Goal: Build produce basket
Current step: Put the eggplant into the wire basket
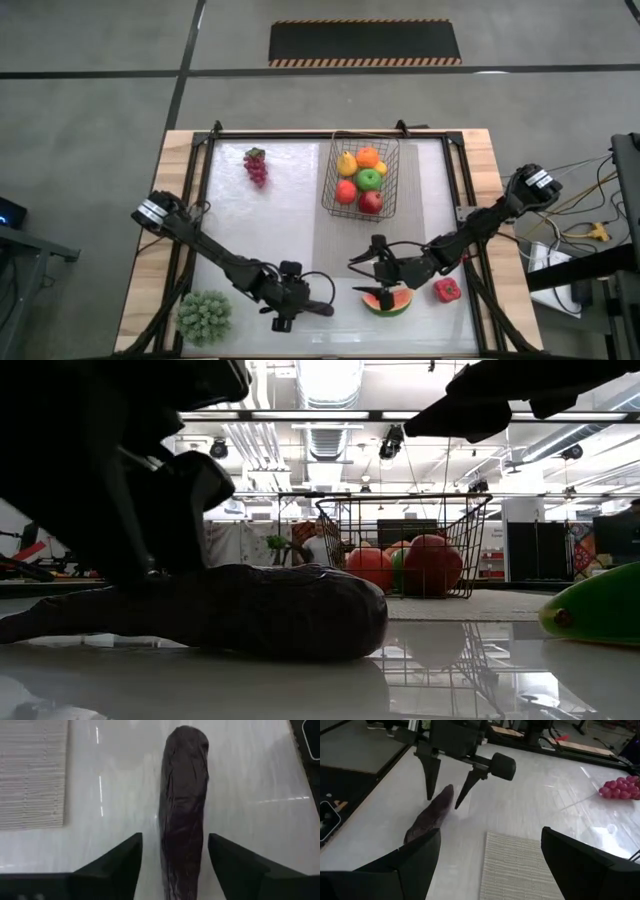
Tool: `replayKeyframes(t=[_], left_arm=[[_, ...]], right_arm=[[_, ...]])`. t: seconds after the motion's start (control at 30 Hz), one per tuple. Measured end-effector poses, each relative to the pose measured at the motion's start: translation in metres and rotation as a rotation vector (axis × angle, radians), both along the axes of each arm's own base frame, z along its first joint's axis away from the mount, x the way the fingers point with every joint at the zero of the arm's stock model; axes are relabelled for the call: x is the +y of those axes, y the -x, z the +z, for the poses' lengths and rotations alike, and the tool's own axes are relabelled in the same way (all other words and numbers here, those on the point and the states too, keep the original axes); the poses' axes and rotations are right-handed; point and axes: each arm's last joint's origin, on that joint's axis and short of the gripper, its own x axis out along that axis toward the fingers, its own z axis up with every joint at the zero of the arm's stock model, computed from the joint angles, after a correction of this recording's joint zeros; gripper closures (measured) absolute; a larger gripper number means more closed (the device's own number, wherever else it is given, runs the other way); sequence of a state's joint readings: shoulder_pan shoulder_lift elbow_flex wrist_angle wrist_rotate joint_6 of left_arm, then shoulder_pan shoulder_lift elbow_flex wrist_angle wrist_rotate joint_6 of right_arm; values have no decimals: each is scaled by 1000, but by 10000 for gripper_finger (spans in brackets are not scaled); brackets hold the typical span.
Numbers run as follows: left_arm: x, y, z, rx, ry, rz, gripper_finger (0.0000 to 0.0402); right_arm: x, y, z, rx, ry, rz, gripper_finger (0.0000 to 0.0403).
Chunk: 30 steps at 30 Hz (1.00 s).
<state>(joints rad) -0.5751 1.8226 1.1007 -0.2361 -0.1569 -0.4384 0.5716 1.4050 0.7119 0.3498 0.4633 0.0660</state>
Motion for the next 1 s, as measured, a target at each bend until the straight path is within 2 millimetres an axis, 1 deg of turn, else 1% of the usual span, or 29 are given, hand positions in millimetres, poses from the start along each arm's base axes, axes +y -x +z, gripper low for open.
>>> replayKeyframes(t=[0.13,0.2,0.27,0.37,0.53,0.6,0.7,0.8,0.93,1.0], left_arm=[[-2,0,-4,28,23,-28,182],[-2,0,-7,37,19,-29,187],[-1,1,-9,43,13,-34,202],[-1,2,-10,39,-4,-57,242],[-2,2,-10,30,-28,-94,341],[-1,2,-9,20,-37,-88,371],[0,0,-5,-45,-99,-39,371],[-4,1,3,-136,-180,-46,371],[-7,-2,21,-292,-269,-124,371],[-5,-6,29,-368,-329,-174,371]], right_arm=[[0,0,-1,3,-2,-2,77],[0,0,-1,4,-1,-2,77],[0,0,-1,3,-2,-4,77],[0,0,-1,2,1,-9,77],[0,0,-2,3,1,-9,78],[0,0,-2,4,5,-8,78],[0,0,-2,1,13,-5,78],[-1,1,1,-7,26,3,78],[-4,7,20,-61,22,17,78],[-6,13,32,-87,29,31,78]])
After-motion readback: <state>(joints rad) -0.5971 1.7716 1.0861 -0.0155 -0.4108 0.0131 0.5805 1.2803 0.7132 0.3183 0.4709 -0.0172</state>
